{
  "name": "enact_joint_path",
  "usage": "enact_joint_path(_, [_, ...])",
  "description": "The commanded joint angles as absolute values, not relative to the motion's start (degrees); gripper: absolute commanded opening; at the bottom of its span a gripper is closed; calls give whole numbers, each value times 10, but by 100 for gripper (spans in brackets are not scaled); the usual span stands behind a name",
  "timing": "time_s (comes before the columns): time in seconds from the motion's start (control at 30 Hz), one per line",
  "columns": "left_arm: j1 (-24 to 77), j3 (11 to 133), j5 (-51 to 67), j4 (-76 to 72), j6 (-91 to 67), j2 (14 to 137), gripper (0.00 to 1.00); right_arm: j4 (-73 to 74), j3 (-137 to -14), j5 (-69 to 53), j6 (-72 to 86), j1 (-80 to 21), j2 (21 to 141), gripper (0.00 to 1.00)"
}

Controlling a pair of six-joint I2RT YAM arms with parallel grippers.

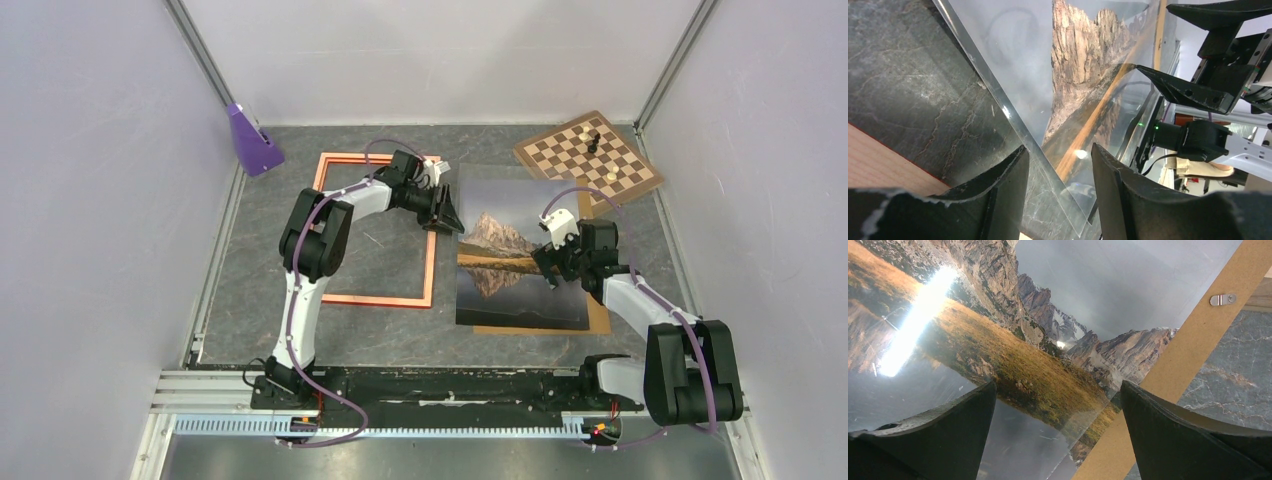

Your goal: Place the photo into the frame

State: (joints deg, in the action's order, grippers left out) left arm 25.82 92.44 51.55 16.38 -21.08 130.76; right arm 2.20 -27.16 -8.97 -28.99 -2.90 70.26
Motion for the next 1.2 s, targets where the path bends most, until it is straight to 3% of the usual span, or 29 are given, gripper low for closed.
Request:
enact_joint_path(0.0, [265, 907, 581, 90, -271, 1278, 54, 49, -271, -52, -299, -30, 721, 98])
enact_joint_path(0.37, [267, 878, 617, 4, -321, 1271, 45, 47, -272, -52, -299, -30, 727, 98])
enact_joint_path(0.93, [297, 865, 610, -36, -343, 1287, 42, 47, -273, -51, -298, -30, 728, 98])
enact_joint_path(1.17, [298, 866, 600, -38, -350, 1293, 29, 52, -276, -49, -296, -30, 717, 98])
